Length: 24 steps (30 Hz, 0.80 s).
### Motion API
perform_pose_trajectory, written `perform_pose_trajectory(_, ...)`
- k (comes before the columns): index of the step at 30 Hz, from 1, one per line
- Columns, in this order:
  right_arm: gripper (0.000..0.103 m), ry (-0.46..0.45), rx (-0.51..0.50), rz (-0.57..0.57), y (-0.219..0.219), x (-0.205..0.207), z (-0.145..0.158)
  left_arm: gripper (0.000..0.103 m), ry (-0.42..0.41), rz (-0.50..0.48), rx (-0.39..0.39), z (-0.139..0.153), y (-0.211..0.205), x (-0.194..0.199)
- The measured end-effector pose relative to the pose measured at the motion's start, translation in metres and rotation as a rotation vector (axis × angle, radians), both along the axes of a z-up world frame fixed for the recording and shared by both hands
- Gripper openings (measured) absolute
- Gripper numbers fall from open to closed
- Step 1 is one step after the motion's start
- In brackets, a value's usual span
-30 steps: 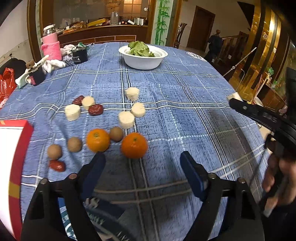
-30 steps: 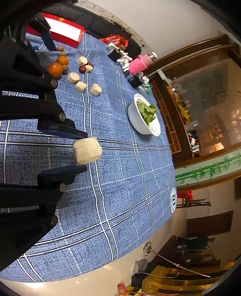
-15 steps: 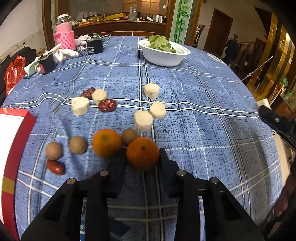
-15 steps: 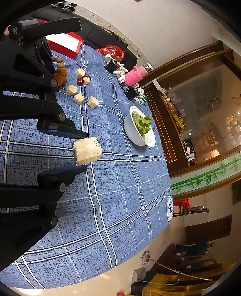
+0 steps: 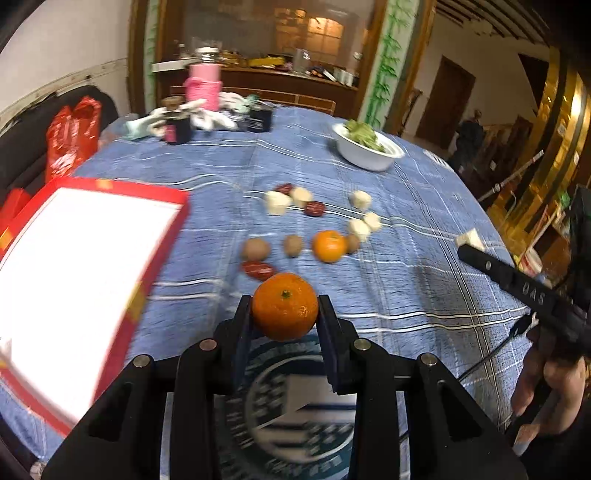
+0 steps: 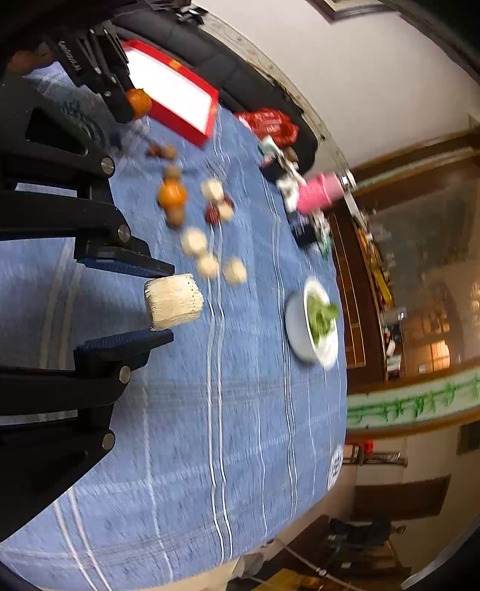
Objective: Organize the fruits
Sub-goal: 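Carry the held orange and white cube over the red-rimmed white tray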
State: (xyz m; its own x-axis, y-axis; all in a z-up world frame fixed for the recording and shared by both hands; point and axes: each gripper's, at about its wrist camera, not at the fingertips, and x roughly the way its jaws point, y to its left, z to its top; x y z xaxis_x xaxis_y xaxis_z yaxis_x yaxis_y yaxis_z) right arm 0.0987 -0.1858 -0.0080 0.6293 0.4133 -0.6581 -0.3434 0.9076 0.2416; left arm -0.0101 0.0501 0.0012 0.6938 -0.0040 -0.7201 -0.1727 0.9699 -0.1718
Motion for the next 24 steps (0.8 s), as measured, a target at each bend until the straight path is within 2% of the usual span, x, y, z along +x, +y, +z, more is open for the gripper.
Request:
perform_pose_trajectory(10, 0.029, -0.057, -0.027, 0.221, 0.111, -0.061, 0.015, 0.031, -0.098, 0.214, -0.077, 0.014, 0.082, -0.054)
perform_pose_trajectory(15, 0.029, -0.069, -0.023, 0.312, 0.166, -0.072, 0.017, 0.031, -0.141, 0.28, -0.063, 0.022, 0.11, -0.073)
perform_pose_trajectory(18, 0.028, -0.075, -0.02, 0.363, 0.192, -0.076, 0.018, 0.031, -0.134, 0.339, -0.055, 0.02, 0.129, -0.076)
perform_pose_trajectory(24, 0.028, -0.078, -0.017, 0.452, 0.247, -0.079, 0.02, 0.031, -0.072, 0.464, -0.042, 0.002, 0.167, -0.073)
